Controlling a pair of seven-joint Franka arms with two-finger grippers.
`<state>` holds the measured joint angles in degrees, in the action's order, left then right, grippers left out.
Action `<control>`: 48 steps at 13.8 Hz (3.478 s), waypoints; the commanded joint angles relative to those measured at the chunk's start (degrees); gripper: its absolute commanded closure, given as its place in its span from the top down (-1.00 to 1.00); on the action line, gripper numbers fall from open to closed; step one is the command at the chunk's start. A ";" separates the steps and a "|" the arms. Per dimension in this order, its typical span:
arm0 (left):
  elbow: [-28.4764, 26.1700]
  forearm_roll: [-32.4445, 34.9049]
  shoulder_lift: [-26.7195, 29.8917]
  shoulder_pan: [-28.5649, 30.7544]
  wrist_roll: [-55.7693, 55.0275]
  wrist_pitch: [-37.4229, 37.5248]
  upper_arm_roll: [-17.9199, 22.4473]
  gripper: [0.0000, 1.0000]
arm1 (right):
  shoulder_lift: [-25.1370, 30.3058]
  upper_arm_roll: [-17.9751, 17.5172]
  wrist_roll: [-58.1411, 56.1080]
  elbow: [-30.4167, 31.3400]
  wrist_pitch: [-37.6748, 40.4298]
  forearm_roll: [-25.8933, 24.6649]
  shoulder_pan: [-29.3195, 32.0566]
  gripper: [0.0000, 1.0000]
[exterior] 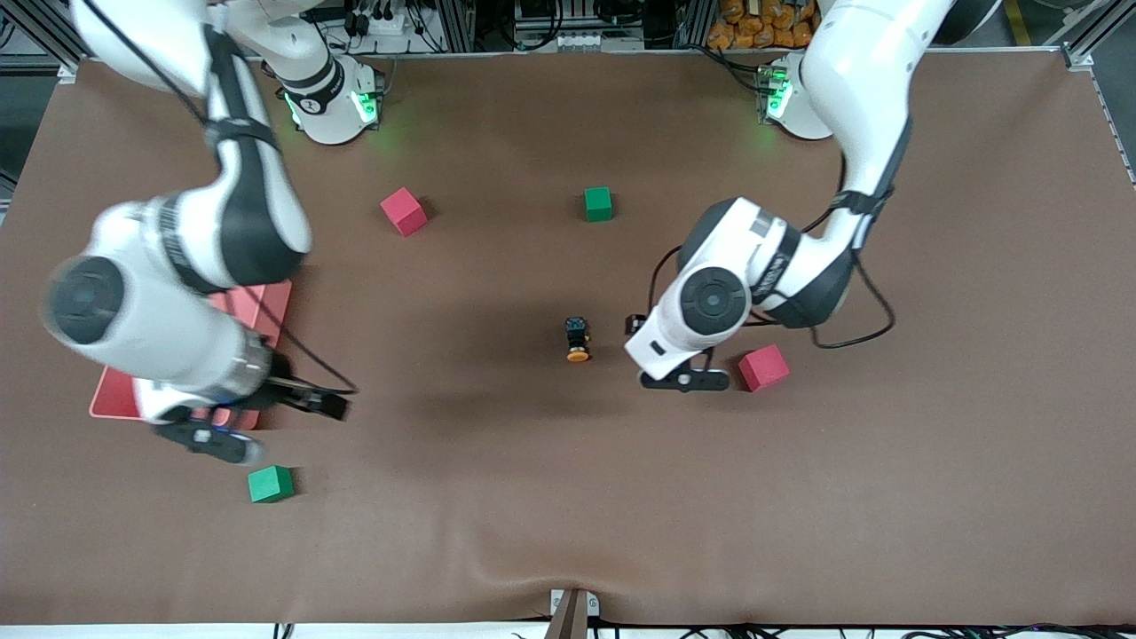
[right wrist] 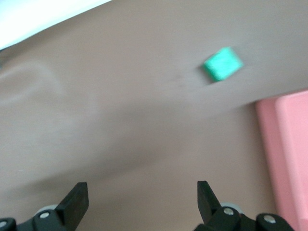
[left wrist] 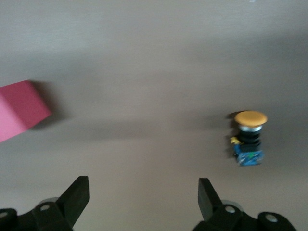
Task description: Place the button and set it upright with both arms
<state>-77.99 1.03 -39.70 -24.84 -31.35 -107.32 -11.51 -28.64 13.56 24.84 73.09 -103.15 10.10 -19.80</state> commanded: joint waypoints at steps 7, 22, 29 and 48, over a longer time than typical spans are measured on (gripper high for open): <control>6.96 0.29 -8.98 -8.89 -6.09 -6.31 0.43 1.00 | 10.26 -14.00 -12.02 0.05 13.12 -3.24 20.15 1.00; 12.95 -4.20 -16.55 -11.37 -8.38 -6.14 0.43 0.93 | 34.18 -15.85 -10.69 18.14 15.44 -12.21 20.15 1.00; 13.04 -4.46 -17.25 -10.84 -8.12 -6.67 0.43 0.45 | 31.54 -15.41 -11.83 13.57 15.70 -11.68 20.33 1.00; 12.86 -7.70 -18.22 -10.23 -8.64 -7.64 0.70 -0.78 | 30.84 -14.62 -11.83 13.22 16.58 -11.33 20.24 1.00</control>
<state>-66.83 -4.70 -56.85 -35.14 -39.44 -114.75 -10.98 2.78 -0.80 13.26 87.58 -87.59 -1.00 -0.23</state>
